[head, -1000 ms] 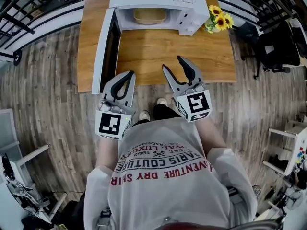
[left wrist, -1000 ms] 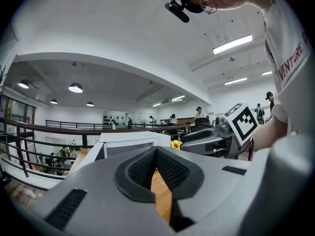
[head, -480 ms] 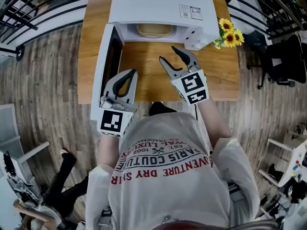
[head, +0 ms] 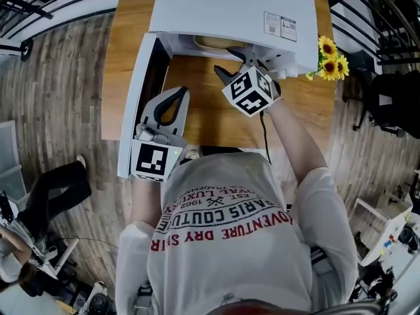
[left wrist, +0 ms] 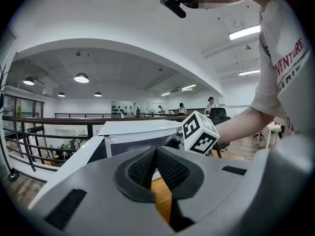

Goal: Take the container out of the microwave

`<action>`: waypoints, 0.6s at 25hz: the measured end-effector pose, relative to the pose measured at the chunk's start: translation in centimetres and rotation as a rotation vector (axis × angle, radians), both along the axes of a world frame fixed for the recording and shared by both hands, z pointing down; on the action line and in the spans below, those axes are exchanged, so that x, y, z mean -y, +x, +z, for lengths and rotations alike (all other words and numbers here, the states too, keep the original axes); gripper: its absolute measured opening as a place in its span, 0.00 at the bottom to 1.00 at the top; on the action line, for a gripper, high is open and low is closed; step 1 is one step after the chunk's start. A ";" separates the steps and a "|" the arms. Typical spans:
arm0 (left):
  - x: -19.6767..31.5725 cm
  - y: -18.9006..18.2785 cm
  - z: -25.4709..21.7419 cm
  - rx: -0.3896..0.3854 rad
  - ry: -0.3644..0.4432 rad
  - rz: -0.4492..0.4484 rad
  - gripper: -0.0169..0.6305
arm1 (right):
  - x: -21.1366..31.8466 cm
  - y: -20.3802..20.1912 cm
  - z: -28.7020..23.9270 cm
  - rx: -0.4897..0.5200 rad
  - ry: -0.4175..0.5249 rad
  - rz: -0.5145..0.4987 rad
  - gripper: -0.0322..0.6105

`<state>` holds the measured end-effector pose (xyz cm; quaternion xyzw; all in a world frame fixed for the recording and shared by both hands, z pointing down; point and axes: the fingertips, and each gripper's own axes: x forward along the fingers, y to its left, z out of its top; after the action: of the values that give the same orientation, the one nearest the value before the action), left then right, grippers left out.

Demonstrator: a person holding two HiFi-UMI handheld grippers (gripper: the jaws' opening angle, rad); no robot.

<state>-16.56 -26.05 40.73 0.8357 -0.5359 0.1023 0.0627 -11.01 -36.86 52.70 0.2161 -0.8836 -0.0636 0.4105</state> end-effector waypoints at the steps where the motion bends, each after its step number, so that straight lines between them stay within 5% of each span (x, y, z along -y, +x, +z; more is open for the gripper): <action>1: 0.3 0.0 0.0 -0.001 0.000 -0.002 0.05 | 0.3 -0.3 0.6 -0.024 -0.005 -0.020 0.44; 11: 2.2 -0.9 -0.1 -0.056 -0.015 -0.045 0.05 | 2.6 -2.1 6.3 -0.247 -0.064 -0.193 0.43; 15: 2.6 -1.0 0.1 -0.075 -0.020 -0.057 0.05 | 3.6 -2.7 6.7 -0.269 -0.033 -0.200 0.27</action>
<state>-17.59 -28.65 40.79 0.8227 -0.5556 0.0745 0.0941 -13.74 -40.47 59.45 0.1100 -0.8386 -0.1179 0.5203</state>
